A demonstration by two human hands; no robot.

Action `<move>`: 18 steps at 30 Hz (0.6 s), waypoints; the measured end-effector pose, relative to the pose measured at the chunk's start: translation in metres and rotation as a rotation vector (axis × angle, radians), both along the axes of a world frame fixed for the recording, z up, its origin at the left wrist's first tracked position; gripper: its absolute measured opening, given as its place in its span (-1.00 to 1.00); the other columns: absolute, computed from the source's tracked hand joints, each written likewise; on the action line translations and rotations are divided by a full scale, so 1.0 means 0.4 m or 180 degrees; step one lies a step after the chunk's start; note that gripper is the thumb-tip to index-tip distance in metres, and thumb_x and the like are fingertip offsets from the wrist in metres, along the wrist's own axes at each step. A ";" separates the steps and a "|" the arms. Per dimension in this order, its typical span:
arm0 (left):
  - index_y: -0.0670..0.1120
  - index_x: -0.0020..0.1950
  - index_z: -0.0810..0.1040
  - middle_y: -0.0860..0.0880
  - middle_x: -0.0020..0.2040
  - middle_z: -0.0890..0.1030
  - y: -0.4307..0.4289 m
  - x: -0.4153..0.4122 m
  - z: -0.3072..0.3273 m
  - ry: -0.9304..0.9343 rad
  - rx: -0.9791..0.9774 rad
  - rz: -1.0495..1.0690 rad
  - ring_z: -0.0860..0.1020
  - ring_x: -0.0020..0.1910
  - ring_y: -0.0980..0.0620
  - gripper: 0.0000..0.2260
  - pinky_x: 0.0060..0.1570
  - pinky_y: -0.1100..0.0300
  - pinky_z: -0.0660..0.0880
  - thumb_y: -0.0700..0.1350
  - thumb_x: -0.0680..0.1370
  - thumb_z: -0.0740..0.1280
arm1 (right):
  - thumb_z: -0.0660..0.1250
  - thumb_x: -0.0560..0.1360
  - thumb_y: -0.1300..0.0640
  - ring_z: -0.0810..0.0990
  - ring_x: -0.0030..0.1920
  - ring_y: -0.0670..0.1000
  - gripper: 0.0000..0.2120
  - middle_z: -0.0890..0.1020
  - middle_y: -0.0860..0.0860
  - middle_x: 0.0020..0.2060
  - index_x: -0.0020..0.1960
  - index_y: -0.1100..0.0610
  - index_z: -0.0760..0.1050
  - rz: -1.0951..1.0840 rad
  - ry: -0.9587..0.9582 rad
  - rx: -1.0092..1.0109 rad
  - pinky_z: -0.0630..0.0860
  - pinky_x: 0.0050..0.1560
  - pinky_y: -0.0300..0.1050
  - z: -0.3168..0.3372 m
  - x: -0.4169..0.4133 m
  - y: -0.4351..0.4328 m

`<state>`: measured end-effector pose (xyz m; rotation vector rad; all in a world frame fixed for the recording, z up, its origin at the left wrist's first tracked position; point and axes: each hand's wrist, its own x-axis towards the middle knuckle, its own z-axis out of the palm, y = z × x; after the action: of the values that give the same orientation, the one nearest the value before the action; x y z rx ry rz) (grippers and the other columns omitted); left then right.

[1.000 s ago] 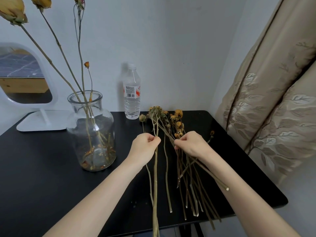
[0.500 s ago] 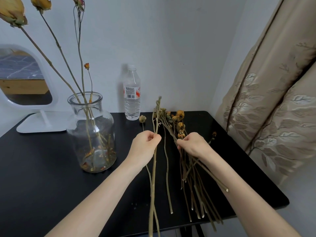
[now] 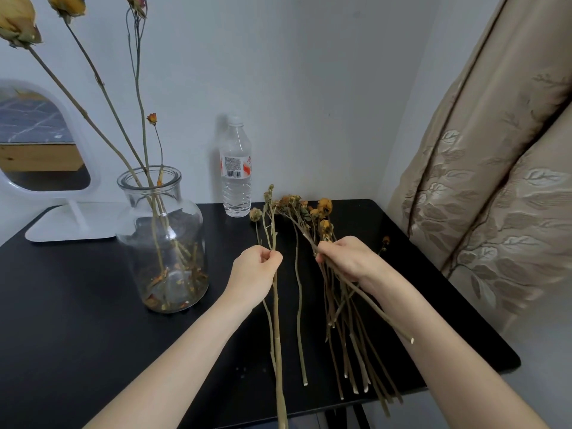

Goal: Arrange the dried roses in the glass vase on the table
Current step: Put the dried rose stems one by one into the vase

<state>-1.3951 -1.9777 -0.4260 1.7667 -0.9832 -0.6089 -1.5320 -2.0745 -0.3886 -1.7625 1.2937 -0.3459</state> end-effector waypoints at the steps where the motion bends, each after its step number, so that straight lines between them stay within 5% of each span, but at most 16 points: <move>1: -0.10 -0.09 0.49 0.05 -0.33 0.42 -0.001 0.001 -0.002 -0.0006 -0.0003 0.0015 0.43 -0.31 0.11 -0.86 -0.16 0.12 0.48 -0.08 0.57 0.19 | 0.25 0.47 0.07 0.32 -0.51 -0.12 -0.77 0.41 -0.10 -0.64 -0.32 0.08 0.55 -0.0045 -0.0137 0.0152 0.24 -0.46 -0.26 0.002 -0.003 -0.001; 10: -0.13 -0.04 0.50 0.05 -0.34 0.41 -0.009 0.002 0.000 -0.0004 -0.0081 0.0117 0.39 -0.37 0.14 -0.85 -0.34 0.24 0.34 -0.08 0.57 0.19 | 0.14 0.52 0.14 0.19 -0.59 -0.14 -0.72 0.27 -0.10 -0.56 -0.37 0.08 0.38 0.0110 -0.1785 0.1602 0.15 -0.62 -0.33 0.007 -0.052 0.006; 18: -0.10 -0.06 0.48 0.04 -0.34 0.41 -0.014 0.002 0.006 0.0051 -0.0113 0.0194 0.40 -0.38 0.13 -0.87 -0.37 0.27 0.34 -0.09 0.58 0.19 | 0.22 0.55 0.03 0.18 -0.58 -0.15 -0.61 0.27 -0.11 -0.56 -0.44 0.07 0.42 0.0108 -0.2329 0.2006 0.11 -0.59 -0.32 0.024 -0.075 0.003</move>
<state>-1.3943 -1.9832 -0.4235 1.7515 -0.9207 -0.5629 -1.5618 -2.0731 -0.3791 -0.9751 0.7214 -0.4475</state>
